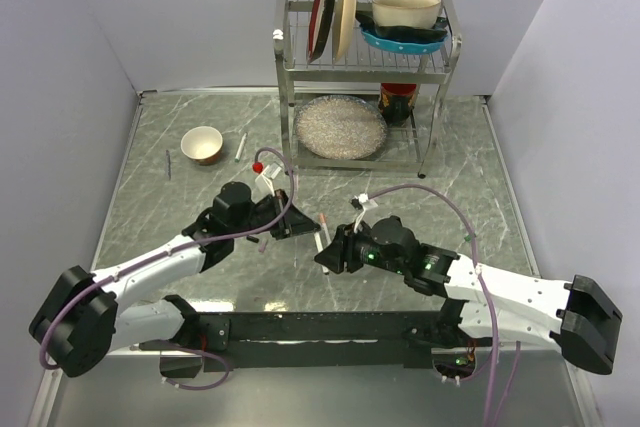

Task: Insert the pens into the pen caps

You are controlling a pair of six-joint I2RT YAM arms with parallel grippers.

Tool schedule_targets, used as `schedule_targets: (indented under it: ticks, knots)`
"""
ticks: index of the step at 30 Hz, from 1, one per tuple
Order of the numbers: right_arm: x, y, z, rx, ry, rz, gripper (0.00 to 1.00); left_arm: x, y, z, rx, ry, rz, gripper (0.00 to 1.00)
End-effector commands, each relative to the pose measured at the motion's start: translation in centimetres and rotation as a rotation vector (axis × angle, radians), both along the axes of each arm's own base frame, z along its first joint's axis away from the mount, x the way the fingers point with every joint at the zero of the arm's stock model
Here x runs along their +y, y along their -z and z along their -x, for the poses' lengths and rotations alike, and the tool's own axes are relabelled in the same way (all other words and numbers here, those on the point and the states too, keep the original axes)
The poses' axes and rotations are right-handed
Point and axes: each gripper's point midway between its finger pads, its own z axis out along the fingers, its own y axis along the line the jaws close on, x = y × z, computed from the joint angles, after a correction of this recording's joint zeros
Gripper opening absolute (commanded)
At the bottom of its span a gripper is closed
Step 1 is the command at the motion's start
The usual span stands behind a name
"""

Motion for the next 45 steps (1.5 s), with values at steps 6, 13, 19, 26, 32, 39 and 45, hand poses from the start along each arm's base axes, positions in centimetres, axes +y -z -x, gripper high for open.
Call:
schedule_targets:
  ticks: [6,13,19,26,32,39,45]
  knots:
    - [1.7,-2.4,1.9,-0.002,-0.114,-0.171,0.35,0.2,-3.1,0.0,-0.084,-0.013,0.050,0.01]
    - [1.3,-2.2,1.6,0.008,-0.078,-0.166,0.00,1.8,-2.9,-1.2,-0.097,-0.134,-0.018,0.53]
    - [0.3,-2.0,0.6,0.000,-0.005,-0.136,0.00,6.8,-1.7,-5.6,0.060,-0.570,-0.148,0.74]
    - [-1.2,-2.5,-0.4,-0.048,0.076,-0.117,0.00,13.8,2.2,-8.0,0.317,-1.003,-0.403,0.75]
    - [-2.8,-2.7,-1.1,-0.069,0.161,-0.120,0.00,16.9,8.3,-8.4,0.644,-1.105,-0.505,0.57]
    - [-3.8,-3.0,-1.6,-0.106,0.199,-0.103,0.00,18.0,12.6,-8.4,0.820,-1.172,-0.660,0.57]
    - [-4.5,-2.4,-2.2,-0.114,0.236,-0.062,0.00,16.9,14.9,-7.8,0.937,-1.167,-0.659,0.56]
